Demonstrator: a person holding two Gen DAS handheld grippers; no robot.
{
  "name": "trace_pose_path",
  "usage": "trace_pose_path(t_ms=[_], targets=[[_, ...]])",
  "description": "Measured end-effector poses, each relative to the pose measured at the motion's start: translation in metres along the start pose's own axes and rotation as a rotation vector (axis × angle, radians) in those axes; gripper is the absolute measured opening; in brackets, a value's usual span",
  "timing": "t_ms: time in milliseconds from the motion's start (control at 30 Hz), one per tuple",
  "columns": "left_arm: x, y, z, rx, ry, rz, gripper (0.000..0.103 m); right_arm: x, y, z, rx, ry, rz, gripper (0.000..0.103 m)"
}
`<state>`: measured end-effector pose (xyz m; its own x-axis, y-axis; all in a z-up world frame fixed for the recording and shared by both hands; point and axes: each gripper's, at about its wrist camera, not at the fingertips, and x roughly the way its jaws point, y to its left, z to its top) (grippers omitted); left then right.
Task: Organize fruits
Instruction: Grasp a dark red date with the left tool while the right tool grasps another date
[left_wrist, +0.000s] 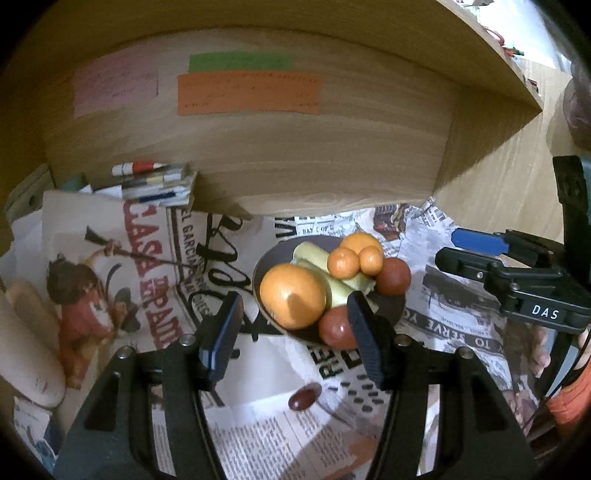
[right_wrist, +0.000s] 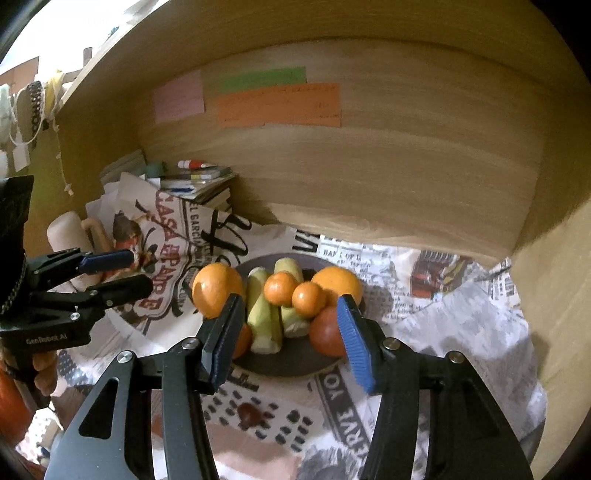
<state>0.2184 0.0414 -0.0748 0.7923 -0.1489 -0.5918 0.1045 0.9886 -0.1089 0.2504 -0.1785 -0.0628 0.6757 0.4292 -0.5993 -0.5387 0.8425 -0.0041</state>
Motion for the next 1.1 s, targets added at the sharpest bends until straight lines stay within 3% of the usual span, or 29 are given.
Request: trace_pose_path(t_ms=[300,600,800,967,1100], targets=[[0.008,0.003,-0.032,-0.005,0.082,-0.024,0.058,0.000,0.007,-0.028,0.025,0.056,0.004,0.049],[0.035,0.003,-0.059,-0.011,0.180,-0.049,0.058,0.026,0.013,-0.057,0.040,0.169,0.027,0.049],[0.051,0.002,-0.070,-0.006,0.233,-0.061,0.047,0.043,0.017,-0.068,0.031,0.228,0.054,0.049],[0.059,-0.001,-0.073,-0.006,0.256,-0.062,0.045,0.052,0.019,-0.073,0.015,0.259,0.064,0.049],[0.064,-0.001,-0.075,-0.019,0.270,-0.058,0.041,0.056,0.021,-0.075,0.004,0.273,0.070,0.042]])
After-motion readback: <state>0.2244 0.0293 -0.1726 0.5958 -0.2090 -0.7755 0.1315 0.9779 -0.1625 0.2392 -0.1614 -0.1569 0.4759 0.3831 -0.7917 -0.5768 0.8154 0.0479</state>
